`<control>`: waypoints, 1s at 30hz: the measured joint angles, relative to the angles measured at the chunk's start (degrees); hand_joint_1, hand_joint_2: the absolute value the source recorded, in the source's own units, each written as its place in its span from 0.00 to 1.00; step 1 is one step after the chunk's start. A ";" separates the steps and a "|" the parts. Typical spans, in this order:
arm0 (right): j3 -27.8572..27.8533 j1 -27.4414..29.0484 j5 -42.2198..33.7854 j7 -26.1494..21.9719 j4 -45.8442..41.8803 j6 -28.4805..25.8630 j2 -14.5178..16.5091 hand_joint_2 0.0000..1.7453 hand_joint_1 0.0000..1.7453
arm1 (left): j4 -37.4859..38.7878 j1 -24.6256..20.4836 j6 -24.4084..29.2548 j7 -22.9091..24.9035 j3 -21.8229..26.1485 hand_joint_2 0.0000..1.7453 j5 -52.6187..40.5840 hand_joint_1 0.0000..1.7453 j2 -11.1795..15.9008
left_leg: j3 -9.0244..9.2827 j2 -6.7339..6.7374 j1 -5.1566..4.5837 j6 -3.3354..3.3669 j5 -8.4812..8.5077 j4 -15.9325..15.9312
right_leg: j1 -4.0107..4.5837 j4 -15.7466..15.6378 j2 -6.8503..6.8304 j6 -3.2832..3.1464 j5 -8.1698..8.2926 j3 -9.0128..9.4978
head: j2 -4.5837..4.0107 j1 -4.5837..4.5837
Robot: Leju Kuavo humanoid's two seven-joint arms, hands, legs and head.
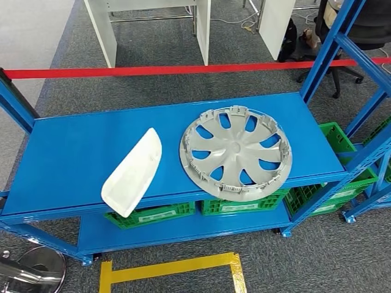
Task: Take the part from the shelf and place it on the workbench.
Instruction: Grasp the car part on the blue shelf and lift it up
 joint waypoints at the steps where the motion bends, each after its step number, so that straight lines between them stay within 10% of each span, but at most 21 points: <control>1: 1.05 -0.26 -1.29 -0.40 0.45 -0.05 0.09 0.25 0.00 | 0.37 -0.16 0.29 -0.48 0.01 0.50 -0.06 0.00 -0.10 | 0.01 0.00 0.00 0.00 0.00 0.00 | 0.00 0.00 -0.01 0.00 -0.01 -0.14 | 0.00 0.01; 2: 2.14 -0.55 -2.64 -0.78 0.93 -0.14 0.19 0.00 0.00 | 0.76 -0.34 0.64 -0.96 0.02 0.25 -0.15 0.00 -0.20 | 0.02 0.00 0.00 0.00 -0.01 0.00 | 0.00 0.00 -0.01 0.00 -0.01 -0.27 | 0.00 -0.01; 3: 3.26 -0.83 -4.02 -1.17 1.45 -0.28 0.31 0.00 0.00 | 1.17 -0.54 1.03 -1.46 0.03 0.00 -0.26 0.00 -0.31 | 0.02 0.00 0.00 0.00 -0.02 0.00 | 0.00 0.00 -0.01 0.00 -0.02 -0.37 | 0.00 0.00; 21: 24.65 -5.53 -29.11 -6.21 12.89 -4.13 1.57 0.00 0.00 | 6.72 -4.03 10.54 -11.77 -0.84 0.00 -5.40 0.00 -1.83 | 0.01 0.00 0.00 0.00 -0.04 0.00 | 0.00 0.00 0.00 0.00 -0.03 -0.34 | 0.00 0.00; 30: 30.70 -6.80 -35.56 -6.41 16.26 -5.10 1.79 0.00 0.00 | -3.27 -1.28 15.27 -9.95 -5.95 0.00 -9.85 0.00 -1.23 | 0.02 0.00 0.00 0.00 -0.03 0.01 | 0.00 0.00 0.01 0.00 -0.01 0.20 | 0.00 0.00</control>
